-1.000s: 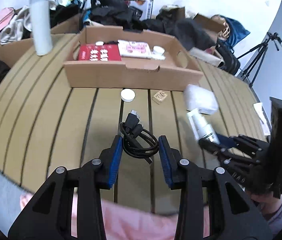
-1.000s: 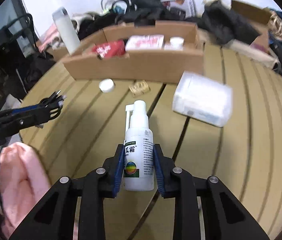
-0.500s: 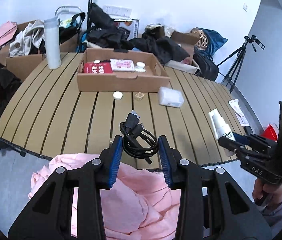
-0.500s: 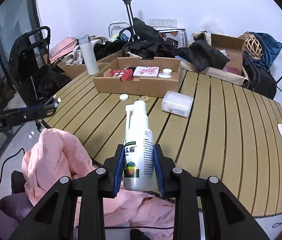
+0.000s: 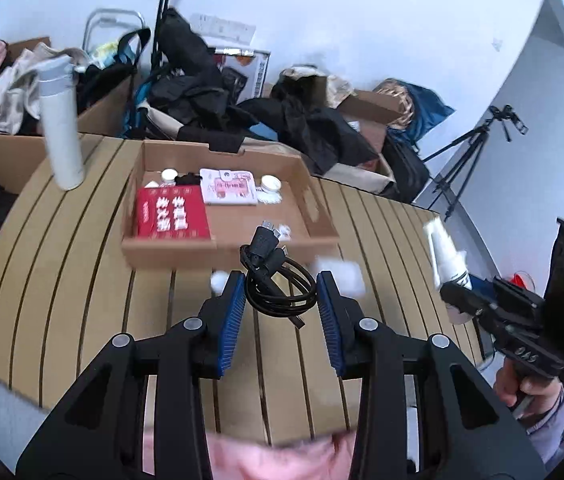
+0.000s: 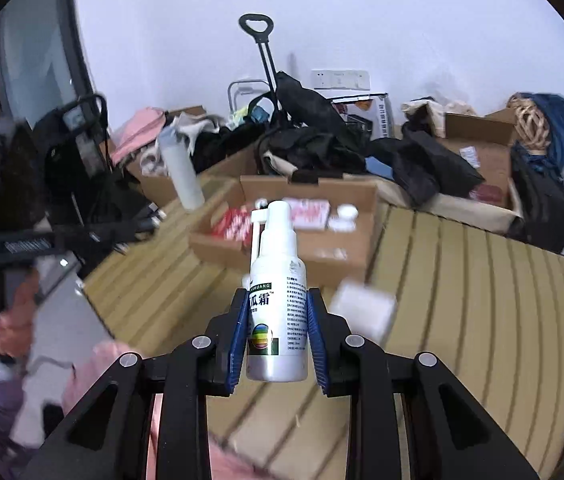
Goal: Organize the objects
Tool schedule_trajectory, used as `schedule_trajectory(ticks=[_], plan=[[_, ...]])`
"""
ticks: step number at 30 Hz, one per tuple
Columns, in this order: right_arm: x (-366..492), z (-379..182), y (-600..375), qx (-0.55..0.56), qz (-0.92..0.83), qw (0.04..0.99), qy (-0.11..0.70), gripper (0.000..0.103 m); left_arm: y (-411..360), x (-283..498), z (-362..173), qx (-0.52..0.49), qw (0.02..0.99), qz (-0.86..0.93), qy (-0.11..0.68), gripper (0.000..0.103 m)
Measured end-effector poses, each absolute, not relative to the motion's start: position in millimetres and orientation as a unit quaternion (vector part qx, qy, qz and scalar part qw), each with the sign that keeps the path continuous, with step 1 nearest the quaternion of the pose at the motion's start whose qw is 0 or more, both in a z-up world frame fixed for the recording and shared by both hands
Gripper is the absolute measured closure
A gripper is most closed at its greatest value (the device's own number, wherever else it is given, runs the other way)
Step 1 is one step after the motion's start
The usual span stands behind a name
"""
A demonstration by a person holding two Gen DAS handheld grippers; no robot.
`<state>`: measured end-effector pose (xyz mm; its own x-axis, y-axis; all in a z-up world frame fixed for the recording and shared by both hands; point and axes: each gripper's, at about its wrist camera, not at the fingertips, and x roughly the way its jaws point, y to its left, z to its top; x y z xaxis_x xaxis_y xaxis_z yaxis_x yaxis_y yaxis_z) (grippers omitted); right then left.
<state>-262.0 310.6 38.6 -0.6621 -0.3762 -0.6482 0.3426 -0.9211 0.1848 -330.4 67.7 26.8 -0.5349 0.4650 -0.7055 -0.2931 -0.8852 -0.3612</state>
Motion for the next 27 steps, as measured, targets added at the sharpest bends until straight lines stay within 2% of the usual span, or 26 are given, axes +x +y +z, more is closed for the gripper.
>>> schedule_trajectory(ticks=[5,10,16,20,22,24,25,27], plan=[[-377.5,13.3,297.4,0.414,-0.879,0.214,-0.100,0.073,92.6,-414.1,-8.3,-0.470,0.209,0.853,-0.092,0.071],[-464.1,-46.5,273.2,0.469,-0.857,0.185,-0.106,0.073,110.9,-478.1,-66.6,-0.510,0.194,0.835,-0.069,0.071],[-519.6,-128.9,254.3,0.544,-0.815,0.157,-0.126,0.073,106.3,-495.1,-105.8,-0.520,0.208,0.825,-0.075,0.070],[-525.6,-145.4,240.7,0.558,-0.799,0.179,-0.132,0.072,91.3,-488.4,-108.5,-0.509,0.215,0.830,-0.082,0.062],[-527.0,-143.8,236.7,0.557,-0.801,0.180,-0.127,0.062,84.2,-484.7,-102.4,-0.499,0.214,0.836,-0.081,0.059],[-525.6,-136.8,237.7,0.550,-0.809,0.168,-0.122,0.036,74.3,-482.5,-90.8,-0.489,0.209,0.842,-0.085,0.054],[-523.8,-132.5,240.5,0.546,-0.811,0.168,-0.128,0.030,71.6,-482.9,-86.9,-0.487,0.205,0.845,-0.087,0.052],[-517.4,-122.6,247.0,0.541,-0.814,0.165,-0.134,0.028,62.6,-478.8,-73.5,-0.484,0.188,0.851,-0.085,0.042]])
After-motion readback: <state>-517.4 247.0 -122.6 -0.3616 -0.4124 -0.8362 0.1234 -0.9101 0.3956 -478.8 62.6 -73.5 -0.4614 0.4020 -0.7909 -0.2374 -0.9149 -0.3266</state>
